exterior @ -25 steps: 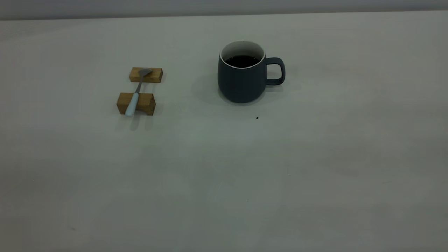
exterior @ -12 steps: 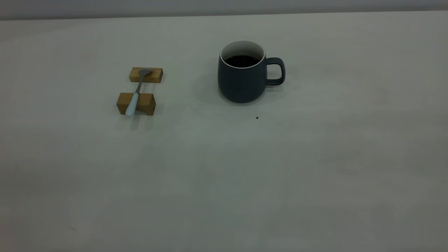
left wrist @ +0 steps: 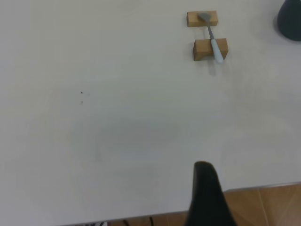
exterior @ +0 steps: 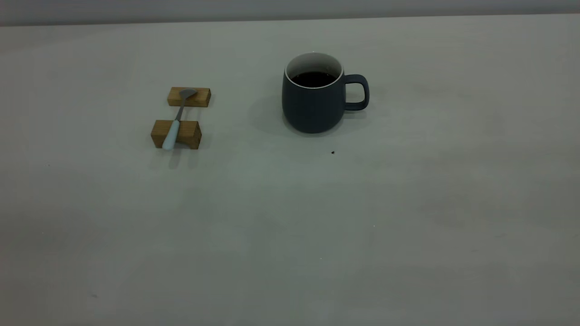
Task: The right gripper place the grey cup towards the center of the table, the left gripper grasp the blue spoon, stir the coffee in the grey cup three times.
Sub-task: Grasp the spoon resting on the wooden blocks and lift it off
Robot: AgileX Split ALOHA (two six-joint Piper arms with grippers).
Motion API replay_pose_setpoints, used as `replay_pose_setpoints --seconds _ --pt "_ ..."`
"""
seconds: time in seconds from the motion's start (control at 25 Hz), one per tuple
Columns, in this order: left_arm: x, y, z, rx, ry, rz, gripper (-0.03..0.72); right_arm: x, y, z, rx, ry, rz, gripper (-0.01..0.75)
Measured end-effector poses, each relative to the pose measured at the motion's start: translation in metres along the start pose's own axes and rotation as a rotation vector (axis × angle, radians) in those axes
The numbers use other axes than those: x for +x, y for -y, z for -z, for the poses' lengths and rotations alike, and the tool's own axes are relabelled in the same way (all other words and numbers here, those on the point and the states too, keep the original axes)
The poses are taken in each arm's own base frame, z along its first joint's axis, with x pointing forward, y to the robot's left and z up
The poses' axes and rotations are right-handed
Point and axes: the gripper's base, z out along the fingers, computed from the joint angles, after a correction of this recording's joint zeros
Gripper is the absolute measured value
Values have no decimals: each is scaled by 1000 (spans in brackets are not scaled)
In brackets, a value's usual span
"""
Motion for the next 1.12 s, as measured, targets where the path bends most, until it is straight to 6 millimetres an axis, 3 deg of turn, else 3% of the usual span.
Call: replay_pose_setpoints --seconds 0.24,0.48,0.6,0.8,0.96,1.12 --pt "-6 -1 -2 1 -18 63 563 0 0 0 0 0 0 500" --pt "-55 -6 -30 7 -246 104 598 0 0 0 0 0 0 487" --pt "-86 -11 -60 8 -375 117 600 0 0 0 0 0 0 480" --pt "-128 -17 -128 25 -564 138 600 0 0 0 0 -1 0 475" --pt "-143 -13 -186 71 -699 85 600 0 0 0 0 -1 0 475" --pt "-148 8 -235 114 -751 13 600 0 0 0 0 -1 0 475"
